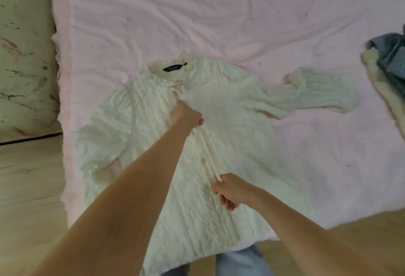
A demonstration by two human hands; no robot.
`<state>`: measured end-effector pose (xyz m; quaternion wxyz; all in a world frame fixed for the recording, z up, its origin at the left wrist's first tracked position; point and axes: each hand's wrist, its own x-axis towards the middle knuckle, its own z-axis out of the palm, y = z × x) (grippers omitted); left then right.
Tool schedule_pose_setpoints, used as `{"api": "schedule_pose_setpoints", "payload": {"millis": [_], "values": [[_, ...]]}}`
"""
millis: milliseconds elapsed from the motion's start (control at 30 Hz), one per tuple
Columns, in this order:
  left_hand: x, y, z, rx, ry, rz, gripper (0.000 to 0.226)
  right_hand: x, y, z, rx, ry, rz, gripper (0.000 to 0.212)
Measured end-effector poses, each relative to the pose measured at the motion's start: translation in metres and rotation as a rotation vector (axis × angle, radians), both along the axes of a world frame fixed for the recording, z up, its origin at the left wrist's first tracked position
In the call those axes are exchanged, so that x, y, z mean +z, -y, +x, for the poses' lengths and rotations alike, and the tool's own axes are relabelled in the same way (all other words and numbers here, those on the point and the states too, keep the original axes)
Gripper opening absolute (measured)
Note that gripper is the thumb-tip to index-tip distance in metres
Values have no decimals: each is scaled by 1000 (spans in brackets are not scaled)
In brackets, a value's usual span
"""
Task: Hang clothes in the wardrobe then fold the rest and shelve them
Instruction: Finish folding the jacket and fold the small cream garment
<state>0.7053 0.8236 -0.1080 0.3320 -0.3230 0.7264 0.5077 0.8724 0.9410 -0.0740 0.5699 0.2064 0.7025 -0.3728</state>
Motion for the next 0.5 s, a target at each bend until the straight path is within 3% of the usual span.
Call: {"api": "schedule_pose_setpoints", "payload": {"millis": [200, 267, 300, 367, 433, 500], "values": [[11, 1, 56, -325, -25, -168, 68, -2, -7, 52, 57, 109, 14, 7], [19, 2, 76, -466, 38, -204, 57, 1, -16, 60, 201, 74, 47, 14], [22, 6, 83, -598, 86, -231, 43, -2, -21, 59, 238, -7, 92, 19], [35, 11, 88, -991, 133, -371, 16, -1, -35, 48, 117, -235, 184, 20], [46, 6, 76, -1237, 4, -581, 19, 4, -55, 25, -89, -477, 235, 15], [56, -6, 58, -1231, -236, -651, 25, 11, -79, -2, -214, -695, 297, 12]]}}
